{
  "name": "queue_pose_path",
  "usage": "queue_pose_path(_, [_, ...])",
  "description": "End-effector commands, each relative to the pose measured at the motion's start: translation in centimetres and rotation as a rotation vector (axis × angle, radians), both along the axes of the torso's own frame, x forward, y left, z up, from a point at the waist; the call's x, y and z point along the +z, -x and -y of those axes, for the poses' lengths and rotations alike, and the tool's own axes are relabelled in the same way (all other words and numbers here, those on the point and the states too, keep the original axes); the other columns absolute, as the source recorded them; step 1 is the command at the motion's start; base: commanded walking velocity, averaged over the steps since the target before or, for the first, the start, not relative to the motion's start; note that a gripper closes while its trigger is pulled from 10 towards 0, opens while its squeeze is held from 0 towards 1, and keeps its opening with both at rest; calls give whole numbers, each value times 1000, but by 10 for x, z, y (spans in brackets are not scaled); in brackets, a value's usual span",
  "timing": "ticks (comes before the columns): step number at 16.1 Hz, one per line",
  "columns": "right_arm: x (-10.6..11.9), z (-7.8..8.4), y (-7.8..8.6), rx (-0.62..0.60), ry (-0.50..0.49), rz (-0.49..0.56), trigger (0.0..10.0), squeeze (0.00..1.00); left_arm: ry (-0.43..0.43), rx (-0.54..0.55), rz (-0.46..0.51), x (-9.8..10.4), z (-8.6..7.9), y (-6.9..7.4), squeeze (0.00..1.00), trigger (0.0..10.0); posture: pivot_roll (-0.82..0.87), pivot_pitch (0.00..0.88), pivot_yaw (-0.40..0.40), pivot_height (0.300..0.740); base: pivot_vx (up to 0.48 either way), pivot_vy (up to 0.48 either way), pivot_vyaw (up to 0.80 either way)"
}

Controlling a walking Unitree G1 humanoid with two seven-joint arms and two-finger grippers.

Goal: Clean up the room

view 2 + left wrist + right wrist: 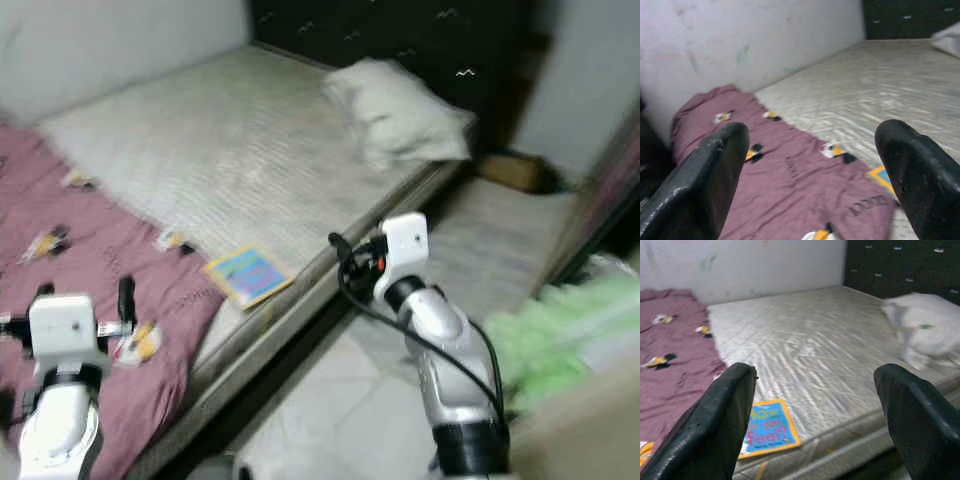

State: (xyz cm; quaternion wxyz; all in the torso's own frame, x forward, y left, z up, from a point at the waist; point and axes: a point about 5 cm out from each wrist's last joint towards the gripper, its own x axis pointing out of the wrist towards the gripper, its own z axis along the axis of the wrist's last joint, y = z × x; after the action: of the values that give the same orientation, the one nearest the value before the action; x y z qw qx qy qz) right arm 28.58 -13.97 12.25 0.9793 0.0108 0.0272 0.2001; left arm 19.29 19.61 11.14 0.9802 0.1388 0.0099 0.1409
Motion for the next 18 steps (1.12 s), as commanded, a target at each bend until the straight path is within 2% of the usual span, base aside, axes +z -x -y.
queue_pose_path(1, [0,-10,0,46,25,16,10000,0,-28,22,0,0,-3,1,0,10000,-5,0,-33,740,0,0,800])
queue_pose_path(7, [-4,-24,-3,88,41,45,10000,0,21,43,7,-3,-8,-7,0,10000,4,0,-42,740,0,0,800])
queue_pose_path(12, [-4,-21,-6,84,52,62,10000,0,49,-2,19,-1,-1,-14,0,10000,-8,0,-34,740,0,0,800])
queue_pose_path(18, [-4,-21,-8,77,67,79,10000,0,70,-26,23,-1,1,-14,0,10000,-8,0,-38,740,0,0,800])
